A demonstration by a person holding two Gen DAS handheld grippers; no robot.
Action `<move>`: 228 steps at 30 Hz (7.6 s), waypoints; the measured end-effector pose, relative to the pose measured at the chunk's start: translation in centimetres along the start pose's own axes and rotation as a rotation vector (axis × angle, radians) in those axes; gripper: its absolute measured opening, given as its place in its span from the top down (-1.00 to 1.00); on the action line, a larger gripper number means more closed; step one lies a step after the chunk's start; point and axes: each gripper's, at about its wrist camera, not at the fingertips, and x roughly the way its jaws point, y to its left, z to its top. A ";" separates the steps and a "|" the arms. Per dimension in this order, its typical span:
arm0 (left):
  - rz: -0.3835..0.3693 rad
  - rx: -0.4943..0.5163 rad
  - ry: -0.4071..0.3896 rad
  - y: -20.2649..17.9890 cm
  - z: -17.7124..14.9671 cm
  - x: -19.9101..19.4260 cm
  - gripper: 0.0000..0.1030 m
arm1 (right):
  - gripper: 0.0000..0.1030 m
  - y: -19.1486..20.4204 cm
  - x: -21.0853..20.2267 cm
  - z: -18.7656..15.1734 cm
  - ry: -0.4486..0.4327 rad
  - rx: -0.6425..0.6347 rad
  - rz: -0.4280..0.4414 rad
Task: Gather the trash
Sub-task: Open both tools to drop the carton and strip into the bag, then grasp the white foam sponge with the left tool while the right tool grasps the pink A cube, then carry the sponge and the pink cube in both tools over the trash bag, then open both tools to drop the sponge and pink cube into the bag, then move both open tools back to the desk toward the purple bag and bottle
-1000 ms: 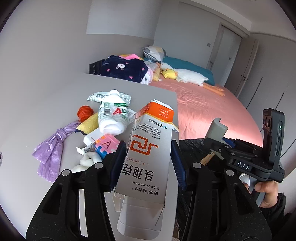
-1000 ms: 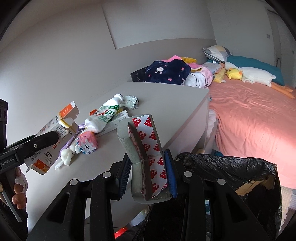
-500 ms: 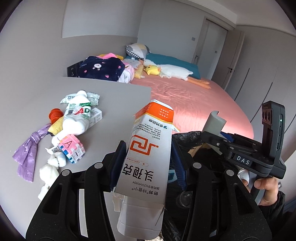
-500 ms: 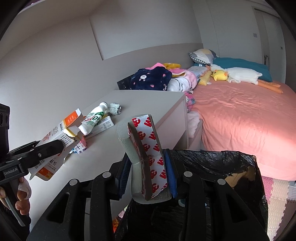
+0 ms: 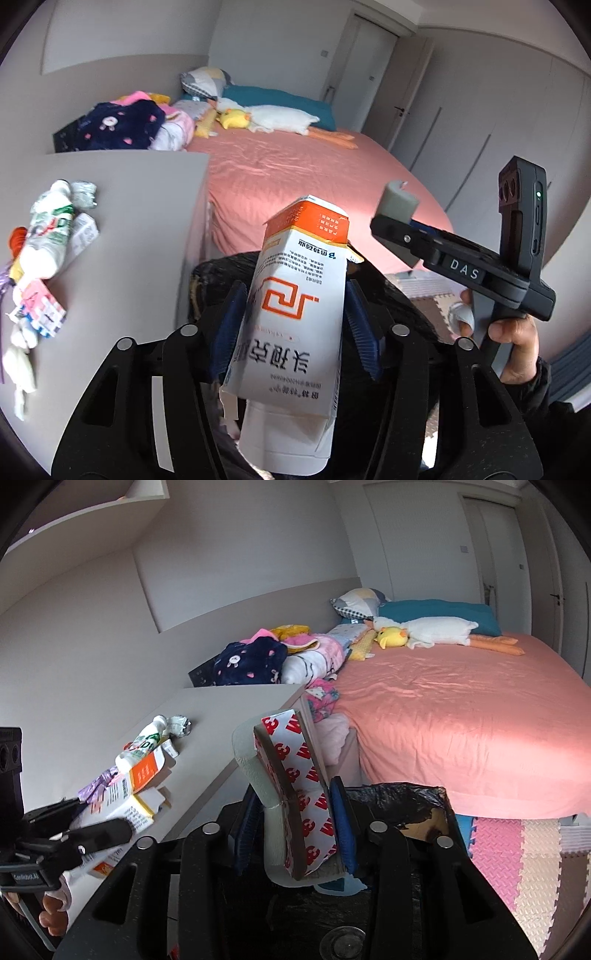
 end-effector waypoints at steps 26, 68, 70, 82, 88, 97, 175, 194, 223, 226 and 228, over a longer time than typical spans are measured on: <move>0.045 -0.033 -0.002 2.9 -1.0 -1.8 -0.88 | -0.71 1.9 0.4 0.4 -0.035 -0.015 -0.005; 0.506 -0.255 0.024 20.4 -6.2 -7.5 -0.73 | -0.71 18.6 10.3 -2.4 0.123 -0.213 0.243; 0.517 -0.244 0.026 20.5 -6.1 -7.4 -0.62 | -0.71 19.2 10.6 -2.6 0.133 -0.221 0.253; 0.552 -0.224 0.025 21.4 -5.9 -7.4 0.32 | -0.37 22.8 12.8 -3.0 0.190 -0.276 0.306; 0.586 -0.226 -0.019 21.9 -5.4 -9.2 0.33 | -0.37 25.1 14.4 -3.3 0.232 -0.313 0.333; 0.593 -0.268 -0.032 23.2 -5.4 -10.4 0.33 | -0.22 28.3 17.0 -4.0 0.316 -0.369 0.348; 0.340 -0.040 0.003 4.7 -1.2 -0.3 0.33 | 0.16 6.8 3.0 -2.4 0.124 -0.063 0.182; 0.229 0.060 0.062 -1.1 -0.4 4.1 0.33 | 0.16 -0.1 0.2 -2.1 0.074 0.030 0.059; 0.131 -0.002 0.060 0.7 -0.2 3.6 -0.88 | -0.60 -1.0 0.1 -1.5 0.010 0.046 -0.094; 0.148 -0.019 0.052 1.8 -0.3 3.0 -0.88 | -0.60 -0.1 0.8 -1.5 0.019 0.038 -0.072; 0.161 -0.029 0.046 2.5 -0.3 2.4 -0.88 | -0.60 0.7 1.3 -1.4 0.021 0.032 -0.060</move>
